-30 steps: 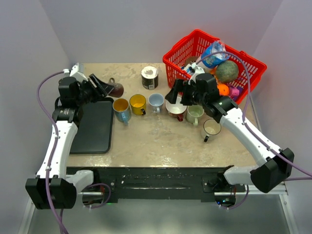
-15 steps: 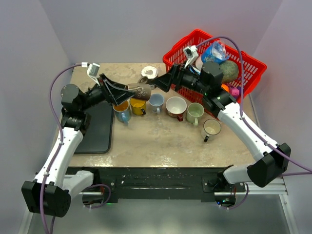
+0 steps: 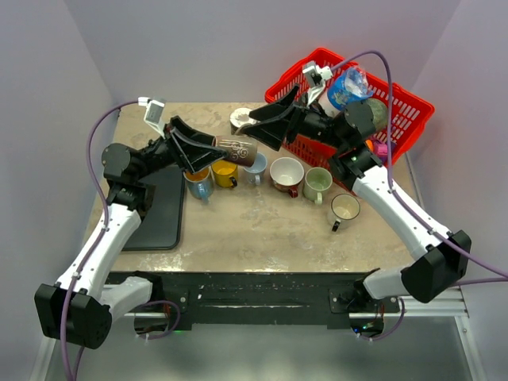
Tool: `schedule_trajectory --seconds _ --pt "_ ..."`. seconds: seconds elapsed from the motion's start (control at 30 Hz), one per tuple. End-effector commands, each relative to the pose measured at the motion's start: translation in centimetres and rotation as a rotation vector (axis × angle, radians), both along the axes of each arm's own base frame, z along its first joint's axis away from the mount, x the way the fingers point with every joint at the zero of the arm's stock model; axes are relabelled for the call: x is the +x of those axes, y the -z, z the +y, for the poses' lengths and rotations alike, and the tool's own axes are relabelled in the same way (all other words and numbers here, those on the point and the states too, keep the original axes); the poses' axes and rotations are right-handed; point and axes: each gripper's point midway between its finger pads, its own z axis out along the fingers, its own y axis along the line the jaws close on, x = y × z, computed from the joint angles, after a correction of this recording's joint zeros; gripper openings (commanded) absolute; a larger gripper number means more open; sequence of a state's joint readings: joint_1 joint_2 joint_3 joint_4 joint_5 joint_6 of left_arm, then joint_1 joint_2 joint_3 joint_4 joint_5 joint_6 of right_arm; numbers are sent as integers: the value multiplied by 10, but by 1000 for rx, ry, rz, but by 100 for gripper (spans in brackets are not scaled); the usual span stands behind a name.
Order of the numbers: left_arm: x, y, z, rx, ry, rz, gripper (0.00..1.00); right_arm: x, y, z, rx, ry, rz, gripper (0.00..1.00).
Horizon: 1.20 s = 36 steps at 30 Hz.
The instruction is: Turn the mug right side up
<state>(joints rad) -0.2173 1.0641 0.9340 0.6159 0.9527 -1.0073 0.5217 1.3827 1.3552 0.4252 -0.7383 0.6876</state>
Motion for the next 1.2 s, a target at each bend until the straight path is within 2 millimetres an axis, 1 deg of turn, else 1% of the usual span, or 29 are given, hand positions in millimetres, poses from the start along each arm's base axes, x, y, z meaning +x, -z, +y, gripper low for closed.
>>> schedule_trajectory --seconds 0.0,0.07,0.13,0.23,0.27,0.37,0.4,0.47,0.53,0.6,0.63,0.67,0.73,0.77,0.8,0.83,0.87,0.9,0.93,0.97,1.0,1.03,1.07,1.1,1.13,1.17 --pt "-6 -25 2 -81 -18 -70 0 -13 -7 4 30 -88 -62 81" --pt "-6 -25 1 -85 -13 -71 0 -12 -2 5 27 -93 -59 80" --pt "-5 -24 -1 -87 -2 -69 0 -11 -1 6 34 -95 -59 79" --pt "-3 -22 -3 -86 4 -64 0 -7 0 9 35 -102 -49 72" --pt "-2 -21 -3 -87 -2 -65 0 -6 -1 10 37 -106 -49 64" --pt "2 -18 -3 -85 -4 -60 0 -3 3 13 28 -115 -36 48" --pt "2 -18 -4 -85 -4 -60 0 -4 3 13 27 -118 -34 38" --pt "4 -18 -3 -88 -11 -61 0 -4 4 14 23 -122 -32 33" --pt "7 -17 -3 -88 -18 -58 0 -2 9 16 6 -124 -13 26" --pt "12 -14 -3 -80 -33 -50 0 -3 11 15 -5 -125 -15 16" --pt "14 -12 -4 -75 -36 -40 0 -2 12 15 -9 -119 -16 2" --pt "15 -12 -4 -73 -42 -42 0 -2 13 14 -14 -117 -16 0" --pt "21 -5 -4 -57 -53 -12 0 -2 15 14 -26 -110 -20 0" --pt "25 -5 -4 -46 -72 -22 10 -1 16 14 -30 -107 -26 0" --pt "28 -3 -3 -33 -87 -13 14 -1 17 14 -35 -105 -23 0" --pt "34 4 -3 -11 -106 26 27 -1 17 14 -37 -102 -26 0" --pt "40 1 -1 4 -142 4 36 0 17 14 -41 -96 -33 0" --pt "45 3 1 21 -169 12 45 0 19 14 -50 -94 -24 0" --pt "49 12 2 51 -191 60 62 2 19 14 -56 -88 -25 0" --pt "56 8 6 73 -243 24 71 4 20 13 -66 -74 -40 0" --pt "61 8 10 95 -286 27 78 7 29 14 -97 -64 -14 0" --pt "69 26 16 153 -336 112 87 10 27 13 -113 -44 -23 0" --pt "82 15 29 185 -455 71 89 18 46 11 -184 -5 4 0" --pt "88 15 38 212 -519 80 93 25 55 10 -227 29 22 0" --pt "97 24 57 266 -638 156 99 29 58 9 -268 55 24 0" --pt "100 27 67 303 -690 155 99 32 85 3 -373 79 60 0"
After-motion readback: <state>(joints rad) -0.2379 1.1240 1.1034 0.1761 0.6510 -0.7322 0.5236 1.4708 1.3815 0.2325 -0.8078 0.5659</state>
